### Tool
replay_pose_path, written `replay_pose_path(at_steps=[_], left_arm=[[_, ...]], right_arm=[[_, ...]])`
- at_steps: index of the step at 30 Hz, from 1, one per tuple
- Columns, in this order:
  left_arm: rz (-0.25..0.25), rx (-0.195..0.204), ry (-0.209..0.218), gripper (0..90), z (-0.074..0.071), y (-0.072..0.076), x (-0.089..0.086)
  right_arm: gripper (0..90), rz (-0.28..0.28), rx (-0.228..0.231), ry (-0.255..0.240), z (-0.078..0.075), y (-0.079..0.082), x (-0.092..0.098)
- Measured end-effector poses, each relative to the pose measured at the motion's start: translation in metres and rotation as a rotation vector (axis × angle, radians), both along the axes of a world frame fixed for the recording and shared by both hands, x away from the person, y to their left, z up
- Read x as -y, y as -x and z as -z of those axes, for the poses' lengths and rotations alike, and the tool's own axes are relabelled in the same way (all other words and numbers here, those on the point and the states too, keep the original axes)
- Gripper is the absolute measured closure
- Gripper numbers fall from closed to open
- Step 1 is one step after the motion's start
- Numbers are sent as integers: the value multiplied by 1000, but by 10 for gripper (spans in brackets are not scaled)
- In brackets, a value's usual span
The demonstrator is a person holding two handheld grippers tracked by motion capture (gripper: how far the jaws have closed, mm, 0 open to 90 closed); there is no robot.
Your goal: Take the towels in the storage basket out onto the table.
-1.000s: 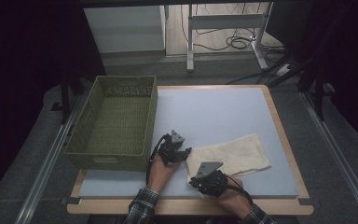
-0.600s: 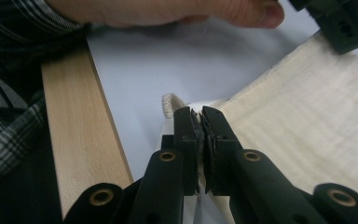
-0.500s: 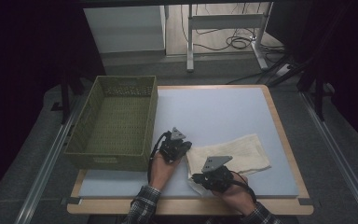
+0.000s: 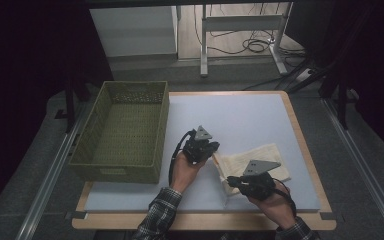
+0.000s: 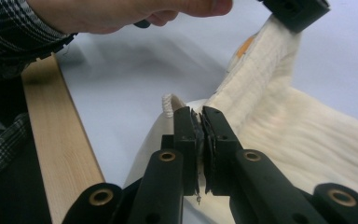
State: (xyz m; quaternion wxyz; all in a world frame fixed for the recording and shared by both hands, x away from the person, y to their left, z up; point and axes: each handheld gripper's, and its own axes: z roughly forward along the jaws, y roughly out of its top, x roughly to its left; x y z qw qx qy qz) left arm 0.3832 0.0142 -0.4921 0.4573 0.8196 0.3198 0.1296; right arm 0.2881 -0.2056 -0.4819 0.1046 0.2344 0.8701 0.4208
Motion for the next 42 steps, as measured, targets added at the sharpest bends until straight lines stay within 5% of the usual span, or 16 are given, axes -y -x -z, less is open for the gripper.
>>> replay_pose_path(at_steps=[15,19,30,42], left_arm=[[137,23,-41,869,-1,-30,73],[146,20,-21,868,-3,-37,93],[190,46,-57,865,-12,-48,135],[190,34,-100,865,-1,-59,167]], right_arm=[[848,174,-2,-44,3,-5,73],[846,217,5,-48,1,-6,90],[844,291,19,-59,-3,-6,124],[840,353,-7,-35,13,-14,144]])
